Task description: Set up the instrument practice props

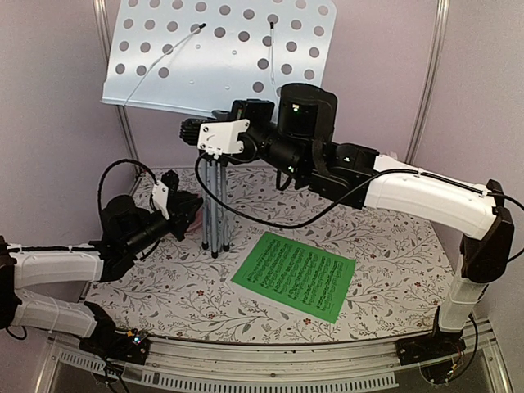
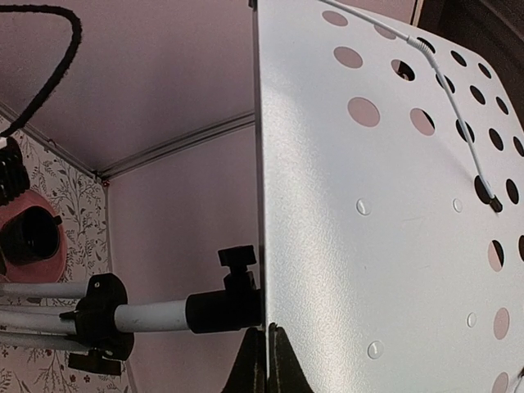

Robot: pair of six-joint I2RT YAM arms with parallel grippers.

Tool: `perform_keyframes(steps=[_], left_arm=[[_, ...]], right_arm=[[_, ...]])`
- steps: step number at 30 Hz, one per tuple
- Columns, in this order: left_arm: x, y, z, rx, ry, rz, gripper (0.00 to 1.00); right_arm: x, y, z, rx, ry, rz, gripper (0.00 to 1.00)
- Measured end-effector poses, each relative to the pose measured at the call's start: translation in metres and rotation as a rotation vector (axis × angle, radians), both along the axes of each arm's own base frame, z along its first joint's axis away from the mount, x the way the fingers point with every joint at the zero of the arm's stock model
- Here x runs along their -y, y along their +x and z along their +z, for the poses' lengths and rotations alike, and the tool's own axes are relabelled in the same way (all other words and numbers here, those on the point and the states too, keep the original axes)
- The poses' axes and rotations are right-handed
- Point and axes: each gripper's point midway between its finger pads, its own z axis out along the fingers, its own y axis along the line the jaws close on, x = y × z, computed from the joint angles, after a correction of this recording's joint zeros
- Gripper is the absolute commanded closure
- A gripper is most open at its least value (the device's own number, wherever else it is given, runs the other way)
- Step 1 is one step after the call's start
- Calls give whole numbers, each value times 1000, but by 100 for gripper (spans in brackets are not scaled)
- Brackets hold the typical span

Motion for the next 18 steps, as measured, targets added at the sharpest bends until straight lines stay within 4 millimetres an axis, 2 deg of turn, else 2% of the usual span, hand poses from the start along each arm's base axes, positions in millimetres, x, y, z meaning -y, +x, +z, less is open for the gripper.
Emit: perform_keyframes(steps=[5,11,18], left_arm=[[8,-11,-4,-1,1,-31,91],[19,1,-17,-40,37,-40,91],[28,13,-6,-23,34,-44,90]], right_arm=[[0,0,2,8,4,-3,100],[0,0,1,14,2,-2,100],[-3,-1,-10,12,-20,8,100]])
